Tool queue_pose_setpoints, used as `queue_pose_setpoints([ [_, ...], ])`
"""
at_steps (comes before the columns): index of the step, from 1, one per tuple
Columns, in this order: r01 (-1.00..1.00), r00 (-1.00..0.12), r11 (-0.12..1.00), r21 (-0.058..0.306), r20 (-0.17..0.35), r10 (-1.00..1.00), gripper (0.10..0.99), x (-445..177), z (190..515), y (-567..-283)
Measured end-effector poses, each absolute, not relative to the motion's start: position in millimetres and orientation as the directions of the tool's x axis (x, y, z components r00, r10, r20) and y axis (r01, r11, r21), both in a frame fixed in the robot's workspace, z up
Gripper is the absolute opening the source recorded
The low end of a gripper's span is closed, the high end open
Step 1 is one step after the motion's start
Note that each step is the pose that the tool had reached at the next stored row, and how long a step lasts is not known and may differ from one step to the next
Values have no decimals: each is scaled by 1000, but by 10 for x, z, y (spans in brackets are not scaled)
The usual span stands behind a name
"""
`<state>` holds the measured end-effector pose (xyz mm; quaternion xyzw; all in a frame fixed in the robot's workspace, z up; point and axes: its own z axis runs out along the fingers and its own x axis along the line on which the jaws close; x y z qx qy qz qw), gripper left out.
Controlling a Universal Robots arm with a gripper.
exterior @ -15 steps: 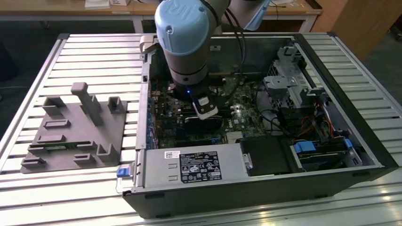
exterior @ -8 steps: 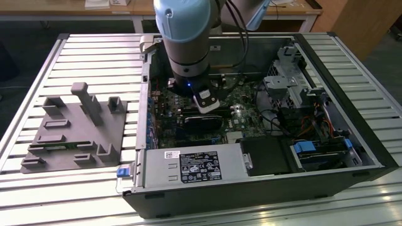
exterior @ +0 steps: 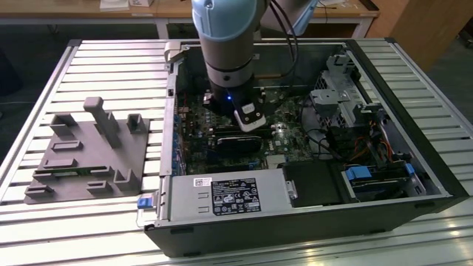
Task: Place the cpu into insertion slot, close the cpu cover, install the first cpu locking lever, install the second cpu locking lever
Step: 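Install the second cpu locking lever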
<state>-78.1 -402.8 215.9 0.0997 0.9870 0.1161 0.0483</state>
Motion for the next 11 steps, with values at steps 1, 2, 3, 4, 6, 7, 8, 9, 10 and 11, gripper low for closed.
queue_pose_setpoints([
  [1, 186, -975, 953, 239, -72, 208, 106, -763, 2159, -4018],
  [2, 186, -975, 953, 239, -72, 208, 106, -752, 2159, -4000],
  [3, 186, -975, 953, 239, -72, 208, 106, -744, 2159, -3975],
  [4, 186, -975, 953, 239, -72, 208, 106, -737, 2158, -3945],
  [6, 186, -975, 953, 239, -72, 208, 106, -726, 2158, -3879],
  [7, 186, -975, 953, 238, -72, 208, 106, -716, 2158, -3852],
  [8, 185, -975, 953, 238, -73, 208, 106, -696, 2157, -3830],
  [9, 185, -975, 954, 237, -73, 208, 106, -676, 2156, -3813],
  [10, 186, -975, 954, 237, -73, 208, 106, -654, 2155, -3801],
  [11, 186, -975, 954, 236, -73, 208, 106, -632, 2155, -3789],
])
